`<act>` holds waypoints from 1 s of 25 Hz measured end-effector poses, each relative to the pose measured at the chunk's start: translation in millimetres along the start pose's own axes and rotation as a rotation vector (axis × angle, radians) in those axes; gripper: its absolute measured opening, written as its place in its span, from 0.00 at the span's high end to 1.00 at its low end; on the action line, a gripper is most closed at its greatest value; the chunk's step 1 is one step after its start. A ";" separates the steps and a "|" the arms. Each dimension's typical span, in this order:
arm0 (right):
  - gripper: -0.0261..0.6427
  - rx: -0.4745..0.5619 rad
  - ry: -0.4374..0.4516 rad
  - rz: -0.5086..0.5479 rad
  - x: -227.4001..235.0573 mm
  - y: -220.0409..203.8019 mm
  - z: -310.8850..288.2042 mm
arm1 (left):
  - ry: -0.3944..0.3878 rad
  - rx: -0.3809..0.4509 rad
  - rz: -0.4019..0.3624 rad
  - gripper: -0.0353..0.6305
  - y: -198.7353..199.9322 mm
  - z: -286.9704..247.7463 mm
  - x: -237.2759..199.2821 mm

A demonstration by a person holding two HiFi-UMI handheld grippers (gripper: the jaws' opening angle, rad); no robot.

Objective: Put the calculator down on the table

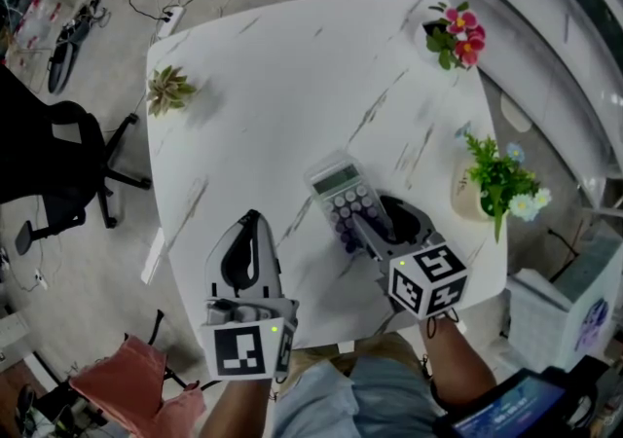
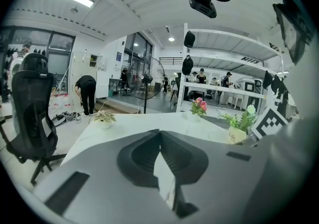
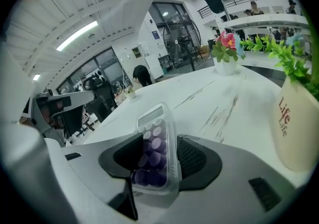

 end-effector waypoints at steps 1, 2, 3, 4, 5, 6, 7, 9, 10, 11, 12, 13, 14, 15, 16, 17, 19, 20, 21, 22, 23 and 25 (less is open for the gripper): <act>0.61 -0.002 -0.003 0.002 2.1 -0.6 -0.1 | 0.001 0.000 0.000 0.94 -0.2 0.6 0.5; 0.62 -0.004 -0.005 0.005 4.0 -1.2 -0.1 | 0.002 0.003 0.000 0.94 -0.2 1.5 1.0; 0.62 -0.004 -0.007 0.007 5.4 -1.5 0.2 | 0.002 0.006 -0.001 0.94 0.1 2.5 1.5; 0.62 -0.002 -0.009 0.010 6.1 -1.2 0.8 | 0.003 0.010 -0.001 0.94 0.6 3.9 2.0; 0.62 0.001 -0.012 0.013 6.1 -0.5 1.9 | 0.005 0.012 0.000 0.94 1.1 5.5 2.5; 0.62 0.005 -0.014 0.018 5.5 0.5 3.4 | 0.007 0.015 0.001 0.94 1.8 7.5 3.1; 0.62 0.010 -0.017 0.023 4.4 1.8 5.3 | 0.009 0.022 -0.001 0.94 3.0 9.6 3.8; 0.62 0.025 -0.019 0.039 0.7 6.0 11.0 | 0.016 0.047 -0.013 0.94 6.9 13.9 5.4; 0.62 0.036 -0.020 0.048 -2.2 9.0 14.8 | 0.020 0.060 -0.018 0.94 9.4 16.6 6.6; 0.63 0.050 -0.019 0.059 -5.8 12.7 19.5 | 0.022 0.071 -0.021 0.94 12.4 20.0 8.3; 0.63 0.066 -0.018 0.070 -10.2 17.1 25.3 | 0.023 0.082 -0.023 0.94 16.1 24.1 10.5; 0.64 0.085 -0.018 0.084 -15.3 22.6 32.4 | 0.023 0.094 -0.024 0.94 20.7 28.9 13.2; 0.64 0.109 -0.019 0.101 -21.2 29.3 40.7 | 0.023 0.107 -0.022 0.94 25.9 34.4 15.8; 0.65 0.137 -0.022 0.122 -27.8 37.1 49.8 | 0.024 0.122 -0.018 0.94 32.1 40.6 18.2; 0.67 0.170 -0.027 0.145 -35.2 45.9 59.7 | 0.027 0.142 -0.015 0.94 39.5 47.4 20.2; 0.68 0.206 -0.031 0.170 -43.2 55.0 70.2 | 0.030 0.167 -0.013 0.94 48.5 54.7 22.3; 0.72 0.283 -0.039 0.219 -59.9 72.8 92.9 | 0.038 0.222 -0.013 0.94 70.9 70.7 27.5; 0.74 0.321 -0.044 0.244 -68.0 80.7 104.8 | 0.047 0.245 -0.017 0.94 81.3 79.3 30.0; 0.76 0.359 -0.049 0.269 -75.6 87.9 116.6 | 0.060 0.264 -0.025 0.94 90.1 88.2 32.1; 0.78 0.398 -0.057 0.292 -82.5 94.7 127.9 | 0.071 0.286 -0.037 0.94 98.5 96.8 34.1; 0.81 0.439 -0.067 0.313 -88.7 101.6 138.3 | 0.076 0.316 -0.052 0.94 106.9 104.5 36.0; 0.87 0.522 -0.084 0.351 -99.1 116.7 155.9 | 0.076 0.389 -0.088 0.94 123.5 116.3 38.7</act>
Point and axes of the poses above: the fingertips, and each gripper's own axes: z backward along the fingers, x to its right, y out of its top, the point moved 10 cm from there along z, backward along the fingers, and after that the axes turned 6 degrees about -x, right-handed, at the moved point
